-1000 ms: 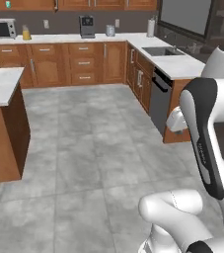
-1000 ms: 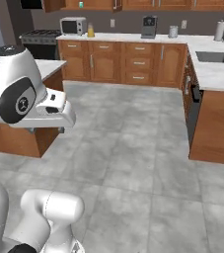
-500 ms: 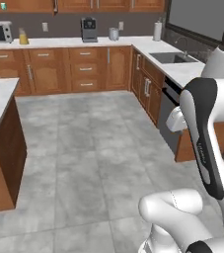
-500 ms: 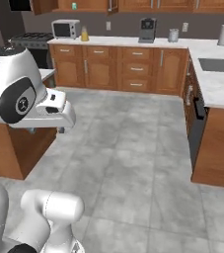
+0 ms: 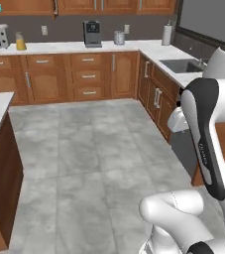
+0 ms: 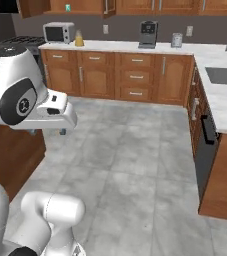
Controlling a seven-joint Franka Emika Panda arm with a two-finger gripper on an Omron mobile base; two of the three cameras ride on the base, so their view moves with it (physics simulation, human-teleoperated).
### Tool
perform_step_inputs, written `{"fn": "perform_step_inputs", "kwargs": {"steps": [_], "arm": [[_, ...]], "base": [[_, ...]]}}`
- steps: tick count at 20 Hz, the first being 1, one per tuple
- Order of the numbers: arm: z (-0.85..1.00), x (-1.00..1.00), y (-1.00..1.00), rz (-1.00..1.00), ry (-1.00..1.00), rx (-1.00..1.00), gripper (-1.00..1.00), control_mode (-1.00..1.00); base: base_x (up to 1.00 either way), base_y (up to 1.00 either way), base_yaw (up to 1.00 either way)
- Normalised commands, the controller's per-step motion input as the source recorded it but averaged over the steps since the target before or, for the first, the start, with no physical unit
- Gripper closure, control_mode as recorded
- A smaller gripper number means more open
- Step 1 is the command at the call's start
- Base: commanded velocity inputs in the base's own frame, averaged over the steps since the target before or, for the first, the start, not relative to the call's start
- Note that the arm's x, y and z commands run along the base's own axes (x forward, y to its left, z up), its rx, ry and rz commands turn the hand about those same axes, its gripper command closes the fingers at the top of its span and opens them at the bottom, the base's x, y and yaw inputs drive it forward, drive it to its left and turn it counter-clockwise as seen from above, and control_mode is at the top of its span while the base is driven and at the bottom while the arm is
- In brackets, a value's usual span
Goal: There is a tray on the dining counter. Grab the cup, mug, and pitcher and place them on the tray. The pitcher may be placed next to the tray if it cannot fit the tray.
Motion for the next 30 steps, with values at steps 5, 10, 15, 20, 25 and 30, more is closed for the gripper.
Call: {"fn": "perform_step_inputs", "kwargs": {"steps": [5, 10, 15, 20, 25, 30], "arm": [[0.00, 0.00, 0.00, 0.00, 0.00, 0.00, -1.00, 1.00], [0.00, 0.00, 0.00, 0.00, 0.00, 0.00, -1.00, 1.00], [0.00, 0.00, 0.00, 0.00, 0.00, 0.00, -1.00, 1.00], [0.00, 0.00, 0.00, 0.00, 0.00, 0.00, -1.00, 1.00], [0.00, 0.00, 0.00, 0.00, 0.00, 0.00, -1.00, 1.00], [0.00, 0.00, 0.00, 0.00, 0.00, 0.00, -1.00, 1.00]], "base": [[1.00, 0.50, 0.00], [1.00, 0.44, 0.00], [1.00, 0.07, 0.00], [1.00, 0.00, 0.00], [1.00, 0.00, 0.00], [1.00, 0.00, 0.00]]}}
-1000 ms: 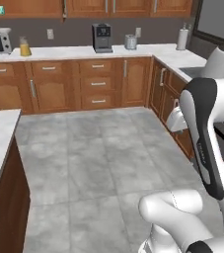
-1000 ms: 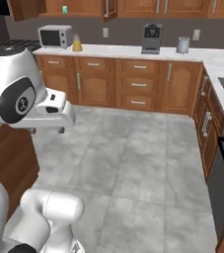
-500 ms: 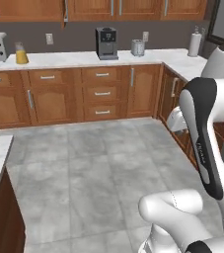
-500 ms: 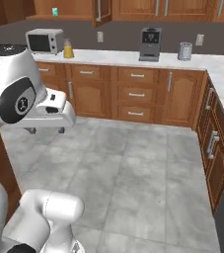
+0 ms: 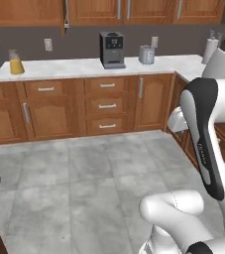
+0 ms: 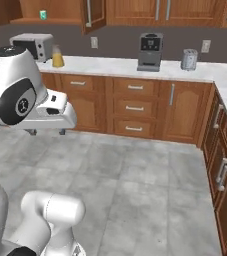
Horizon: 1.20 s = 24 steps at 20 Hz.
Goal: There is a tray on the dining counter. Grab the cup, mug, and pitcher and place them on the tray. The pitcher may be placed next to the tray if it cannot fit the tray.
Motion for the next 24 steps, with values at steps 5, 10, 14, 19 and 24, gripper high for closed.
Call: {"fn": "perform_step_inputs", "kwargs": {"steps": [5, 10, 14, 19, 24], "arm": [[0.00, 0.00, 0.00, 0.00, 0.00, 0.00, -1.00, 1.00], [0.00, 0.00, 0.00, 0.00, 0.00, 0.00, -1.00, 1.00], [0.00, 0.00, 0.00, 0.00, 0.00, 0.00, -1.00, 1.00], [0.00, 0.00, 0.00, 0.00, 0.00, 0.00, -1.00, 1.00], [0.00, 0.00, 0.00, 0.00, 0.00, 0.00, -1.00, 1.00]], "base": [[1.00, 0.00, 0.04], [1.00, 0.00, 0.25], [1.00, 0.00, 0.44], [1.00, 0.00, 0.47], [1.00, 0.00, 0.45]]}}
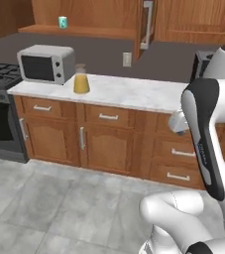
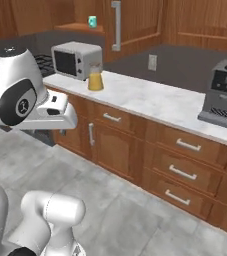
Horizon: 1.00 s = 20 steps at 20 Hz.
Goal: There is a tray on the dining counter. Grab the cup, mug, and pitcher and place them on the tray. The pitcher may be placed next to the tray if it cannot fit the tray.
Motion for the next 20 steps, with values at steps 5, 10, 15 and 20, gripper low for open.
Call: {"fn": "perform_step_inputs", "kwargs": {"steps": [5, 10, 15, 20], "arm": [[0.00, 0.00, 0.00, 0.00, 0.00, 0.00, -1.00, 1.00], [0.00, 0.00, 0.00, 0.00, 0.00, 0.00, -1.00, 1.00], [0.00, 0.00, 0.00, 0.00, 0.00, 0.00, -1.00, 1.00], [0.00, 0.00, 0.00, 0.00, 0.00, 0.00, -1.00, 1.00]], "base": [[1.00, 0.01, 0.47], [1.00, 0.10, 0.47], [0.83, 0.63, 0.29], [0.59, 0.88, 0.01]]}}
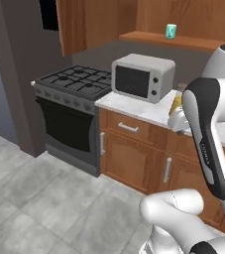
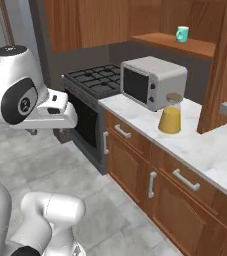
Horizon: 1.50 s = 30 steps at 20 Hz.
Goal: There is a tray on the dining counter. Grab the cup, mug, and pitcher and place them on the tray. The pitcher may be placed next to the tray if it cannot fit the tray.
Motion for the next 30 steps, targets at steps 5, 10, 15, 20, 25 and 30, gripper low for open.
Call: {"fn": "perform_step_inputs", "kwargs": {"steps": [5, 10, 15, 20, 25, 30], "arm": [[0.00, 0.00, 0.00, 0.00, 0.00, 0.00, -1.00, 1.00], [0.00, 0.00, 0.00, 0.00, 0.00, 0.00, -1.00, 1.00], [0.00, 0.00, 0.00, 0.00, 0.00, 0.00, -1.00, 1.00], [0.00, 0.00, 0.00, 0.00, 0.00, 0.00, -1.00, 1.00], [0.00, 0.00, 0.00, 0.00, 0.00, 0.00, -1.00, 1.00], [0.00, 0.00, 0.00, 0.00, 0.00, 0.00, -1.00, 1.00]], "base": [[0.84, 0.40, -0.19], [0.64, 0.06, -0.39], [0.63, 0.20, -0.41], [0.49, 0.33, -0.38], [0.39, 0.47, -0.36], [0.31, 0.50, -0.32]]}}
